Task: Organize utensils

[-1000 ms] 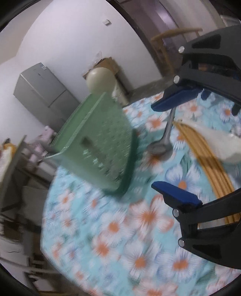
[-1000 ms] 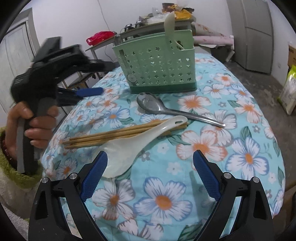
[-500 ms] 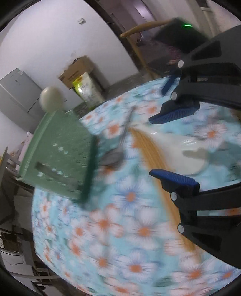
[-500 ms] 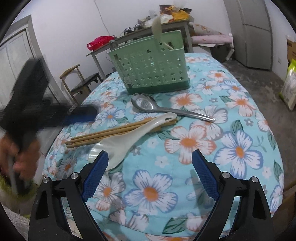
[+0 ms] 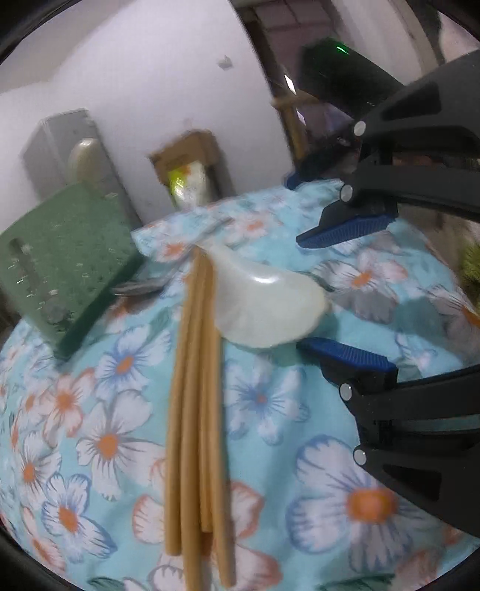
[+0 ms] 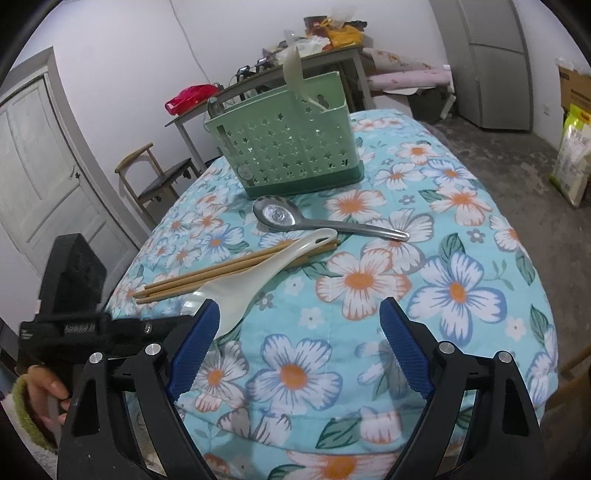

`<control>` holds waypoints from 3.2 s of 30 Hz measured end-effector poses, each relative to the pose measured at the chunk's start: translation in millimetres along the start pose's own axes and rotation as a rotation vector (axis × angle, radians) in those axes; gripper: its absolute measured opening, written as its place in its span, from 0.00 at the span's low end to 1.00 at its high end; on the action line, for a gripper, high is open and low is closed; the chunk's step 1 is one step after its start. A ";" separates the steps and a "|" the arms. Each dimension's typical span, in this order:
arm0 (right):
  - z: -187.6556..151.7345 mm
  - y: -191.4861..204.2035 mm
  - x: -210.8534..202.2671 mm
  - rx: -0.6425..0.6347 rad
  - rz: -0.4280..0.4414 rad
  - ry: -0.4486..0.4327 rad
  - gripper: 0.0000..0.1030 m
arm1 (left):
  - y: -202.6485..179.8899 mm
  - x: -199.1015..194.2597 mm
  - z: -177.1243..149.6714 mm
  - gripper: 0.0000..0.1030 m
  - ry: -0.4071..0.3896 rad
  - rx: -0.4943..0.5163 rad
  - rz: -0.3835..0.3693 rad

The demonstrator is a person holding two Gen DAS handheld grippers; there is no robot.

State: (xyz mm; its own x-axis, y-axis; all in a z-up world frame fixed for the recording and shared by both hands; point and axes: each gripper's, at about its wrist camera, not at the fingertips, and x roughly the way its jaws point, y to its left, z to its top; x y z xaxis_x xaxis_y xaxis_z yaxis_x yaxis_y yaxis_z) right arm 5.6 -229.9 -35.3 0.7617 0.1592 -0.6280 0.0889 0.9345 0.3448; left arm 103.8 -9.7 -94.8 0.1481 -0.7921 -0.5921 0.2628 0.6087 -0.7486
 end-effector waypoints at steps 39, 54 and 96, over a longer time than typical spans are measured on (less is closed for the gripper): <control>72.2 94.4 150.6 -0.422 -0.277 0.110 0.25 | -21.4 -166.5 31.3 0.02 -0.504 0.272 0.412; 90.5 56.9 83.8 -0.314 -0.252 -0.032 0.02 | -100.7 -165.9 55.9 0.02 -0.612 0.594 0.320; 100.4 8.8 18.6 -0.129 -0.138 -0.140 0.01 | -198.9 -41.4 220.7 0.50 -0.381 0.863 0.652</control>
State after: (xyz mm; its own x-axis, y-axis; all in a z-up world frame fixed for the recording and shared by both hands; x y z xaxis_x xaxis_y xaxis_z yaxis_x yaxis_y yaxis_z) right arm 85.0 -250.7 26.0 0.8302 -0.0104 -0.5573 0.1225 0.9788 0.1642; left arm 255.8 -107.8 144.4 0.7363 -0.3893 -0.5534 0.5751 0.7910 0.2088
